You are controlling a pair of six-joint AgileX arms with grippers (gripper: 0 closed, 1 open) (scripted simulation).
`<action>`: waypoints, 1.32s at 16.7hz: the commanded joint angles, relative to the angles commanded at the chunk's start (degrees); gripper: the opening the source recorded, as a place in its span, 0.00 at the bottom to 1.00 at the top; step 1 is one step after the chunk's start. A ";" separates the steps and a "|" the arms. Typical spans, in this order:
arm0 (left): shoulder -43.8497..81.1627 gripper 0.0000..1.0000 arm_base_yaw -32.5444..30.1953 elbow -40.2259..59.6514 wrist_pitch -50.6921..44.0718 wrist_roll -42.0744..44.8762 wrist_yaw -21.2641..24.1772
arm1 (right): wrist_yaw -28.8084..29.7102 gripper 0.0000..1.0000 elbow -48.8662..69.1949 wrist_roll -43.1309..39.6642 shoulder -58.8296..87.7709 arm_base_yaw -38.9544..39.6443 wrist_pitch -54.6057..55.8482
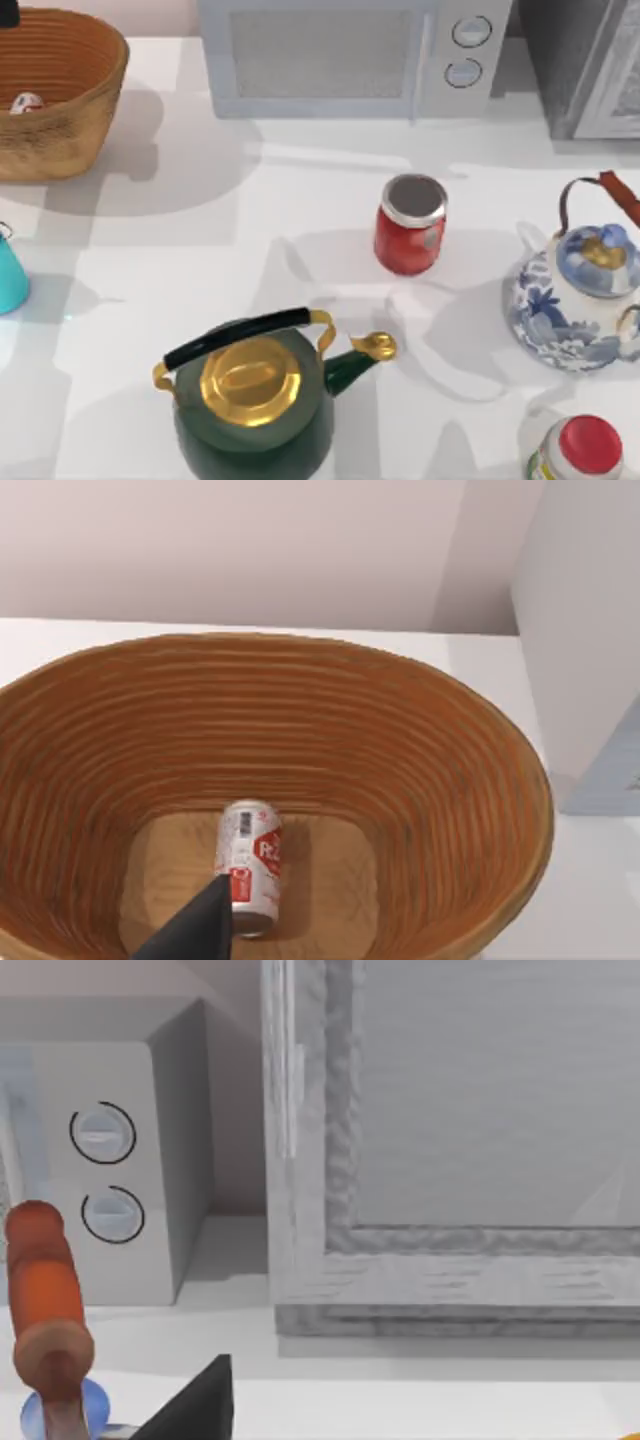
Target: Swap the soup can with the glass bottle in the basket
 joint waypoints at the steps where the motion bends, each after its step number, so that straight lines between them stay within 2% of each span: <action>1: 4.53 1.00 0.40 3.67 -1.99 -0.05 0.02 | 0.00 1.00 0.00 0.00 0.00 0.00 0.00; 8: 30.62 1.00 4.41 26.15 -16.60 0.12 -1.21 | 0.00 1.00 0.00 0.00 0.00 0.00 0.00; 14: 50.38 1.00 2.36 44.98 -29.22 3.30 3.89 | 0.00 1.00 0.00 0.00 0.00 0.00 0.00; 17: 58.71 1.00 2.00 54.57 -36.26 5.80 4.86 | 0.00 1.00 0.00 0.00 0.00 0.00 0.00; 22: 68.41 1.00 4.49 66.50 -44.51 8.27 2.30 | 0.00 1.00 0.00 0.00 0.00 0.00 0.00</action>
